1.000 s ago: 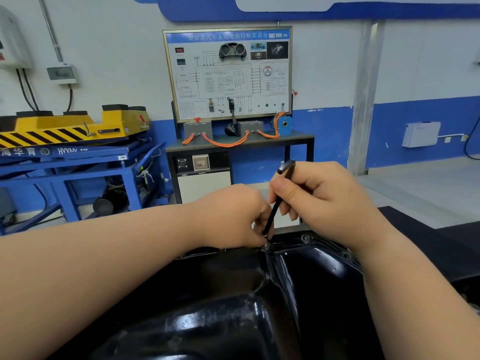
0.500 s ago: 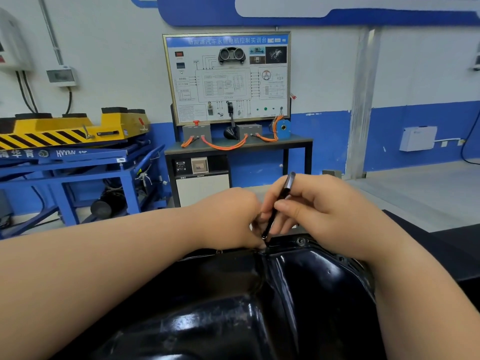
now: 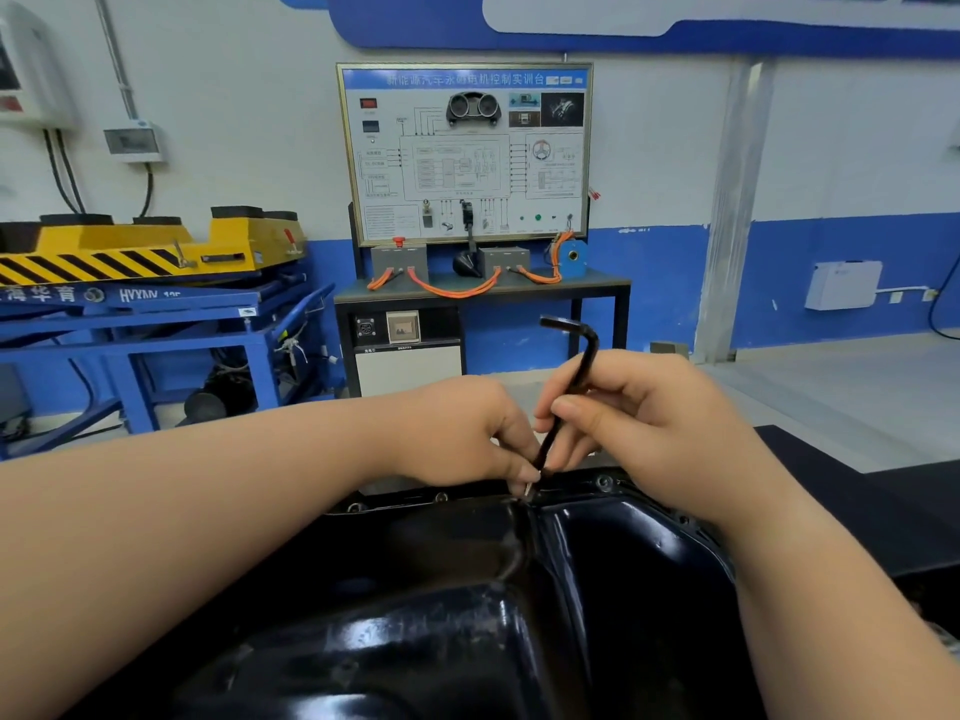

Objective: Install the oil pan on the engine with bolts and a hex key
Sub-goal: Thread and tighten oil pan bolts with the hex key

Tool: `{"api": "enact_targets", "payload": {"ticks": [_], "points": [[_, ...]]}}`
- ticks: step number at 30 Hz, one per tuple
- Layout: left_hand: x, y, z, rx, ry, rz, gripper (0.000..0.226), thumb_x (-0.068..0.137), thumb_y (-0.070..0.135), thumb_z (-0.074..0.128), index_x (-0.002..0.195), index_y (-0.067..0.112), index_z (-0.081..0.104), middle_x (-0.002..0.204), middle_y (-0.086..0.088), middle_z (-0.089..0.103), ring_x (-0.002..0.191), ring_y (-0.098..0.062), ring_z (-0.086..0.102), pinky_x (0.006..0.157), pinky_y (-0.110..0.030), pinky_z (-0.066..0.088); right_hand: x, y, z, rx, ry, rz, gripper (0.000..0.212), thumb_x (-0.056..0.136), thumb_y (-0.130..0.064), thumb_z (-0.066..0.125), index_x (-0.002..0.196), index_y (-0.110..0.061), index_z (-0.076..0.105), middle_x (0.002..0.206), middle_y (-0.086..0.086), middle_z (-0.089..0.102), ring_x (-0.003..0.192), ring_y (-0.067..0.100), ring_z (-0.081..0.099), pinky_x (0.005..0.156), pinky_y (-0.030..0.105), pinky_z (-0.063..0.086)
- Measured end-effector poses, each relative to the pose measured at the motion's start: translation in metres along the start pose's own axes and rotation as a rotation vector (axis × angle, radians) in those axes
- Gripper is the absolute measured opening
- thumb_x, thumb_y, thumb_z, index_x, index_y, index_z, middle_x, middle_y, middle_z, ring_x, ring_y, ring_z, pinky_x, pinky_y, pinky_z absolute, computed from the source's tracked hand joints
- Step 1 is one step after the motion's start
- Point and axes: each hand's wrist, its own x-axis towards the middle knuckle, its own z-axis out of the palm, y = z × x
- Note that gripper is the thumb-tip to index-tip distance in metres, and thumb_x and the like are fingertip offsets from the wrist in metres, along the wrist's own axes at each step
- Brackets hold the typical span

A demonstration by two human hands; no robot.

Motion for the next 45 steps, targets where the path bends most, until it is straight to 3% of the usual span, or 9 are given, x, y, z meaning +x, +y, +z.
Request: {"api": "enact_targets", "payload": {"ticks": [6,10,16,18,24,28,34,38,45], "points": [[0.001,-0.002,0.001,0.007,-0.013,-0.025,0.007,0.084,0.024,0.067,0.081,0.021,0.072,0.057,0.021,0.054,0.058,0.011,0.049,0.058,-0.005,0.032,0.001,-0.001,0.003,0.005,-0.03,-0.012,0.024,0.091,0.003,0.052,0.08,-0.015,0.063,0.072,0.004,0.069,0.059,0.017,0.069,0.06,0.029,0.057],[0.001,0.001,0.001,0.049,-0.013,0.002,0.01,0.084,0.019,0.067,0.082,0.01,0.07,0.045,0.022,0.051,0.051,0.014,0.046,0.053,-0.004,0.032,-0.003,-0.001,0.005,0.022,-0.036,-0.025,0.021,0.089,-0.003,0.051,0.081,-0.018,0.064,0.072,0.002,0.069,0.059,0.015,0.069,0.06,0.03,0.058],[0.001,0.002,0.003,0.085,-0.008,0.032,0.009,0.085,0.021,0.066,0.088,0.015,0.071,0.066,0.011,0.059,0.06,-0.001,0.049,0.062,-0.013,0.037,-0.013,0.004,0.011,0.015,0.084,-0.092,0.013,0.084,-0.009,0.057,0.081,-0.016,0.068,0.066,-0.002,0.069,0.058,0.008,0.067,0.06,0.022,0.055],[0.0,0.002,0.003,0.071,-0.002,0.029,0.008,0.085,0.02,0.066,0.088,0.016,0.072,0.057,0.019,0.053,0.055,0.006,0.049,0.056,-0.006,0.033,-0.014,0.003,0.014,-0.014,0.119,-0.121,0.009,0.082,-0.009,0.06,0.079,-0.011,0.069,0.063,-0.003,0.067,0.056,0.006,0.066,0.059,0.019,0.054],[-0.001,0.004,0.003,0.056,-0.001,0.041,0.009,0.083,0.024,0.068,0.081,0.015,0.069,0.044,0.032,0.047,0.046,0.013,0.045,0.051,-0.004,0.032,-0.016,0.005,0.019,-0.054,0.197,-0.142,0.011,0.082,-0.006,0.067,0.077,0.004,0.067,0.063,-0.007,0.066,0.055,0.007,0.066,0.057,0.026,0.056],[0.0,0.002,0.004,0.086,0.02,0.033,0.013,0.083,0.025,0.068,0.08,0.012,0.068,0.046,0.016,0.049,0.049,0.006,0.046,0.053,-0.009,0.034,-0.018,0.006,0.021,0.004,0.208,-0.106,0.01,0.082,-0.005,0.067,0.082,0.004,0.066,0.071,-0.002,0.07,0.057,0.009,0.068,0.058,0.027,0.057],[0.001,-0.001,0.006,0.142,0.051,0.01,0.016,0.083,0.024,0.066,0.082,0.008,0.066,0.054,0.015,0.052,0.058,0.008,0.047,0.055,-0.008,0.032,-0.02,0.005,0.022,-0.056,0.108,-0.137,0.02,0.087,-0.007,0.051,0.1,-0.012,0.066,0.08,-0.004,0.068,0.067,0.011,0.067,0.067,0.019,0.053],[0.0,0.002,0.004,0.106,0.044,0.019,0.012,0.083,0.021,0.066,0.073,0.024,0.061,0.049,0.02,0.05,0.055,0.014,0.047,0.054,-0.006,0.032,-0.019,0.006,0.022,-0.131,0.147,-0.17,0.016,0.085,-0.006,0.054,0.088,-0.011,0.069,0.071,-0.001,0.067,0.066,0.008,0.066,0.065,0.021,0.054],[-0.001,0.002,0.004,0.076,0.058,0.01,0.017,0.082,0.029,0.068,0.069,0.026,0.058,0.041,0.015,0.045,0.045,0.007,0.044,0.049,-0.011,0.031,-0.02,0.007,0.024,-0.178,0.187,-0.173,0.009,0.082,-0.012,0.06,0.082,-0.012,0.069,0.066,-0.004,0.069,0.065,0.007,0.067,0.066,0.031,0.055]]}}
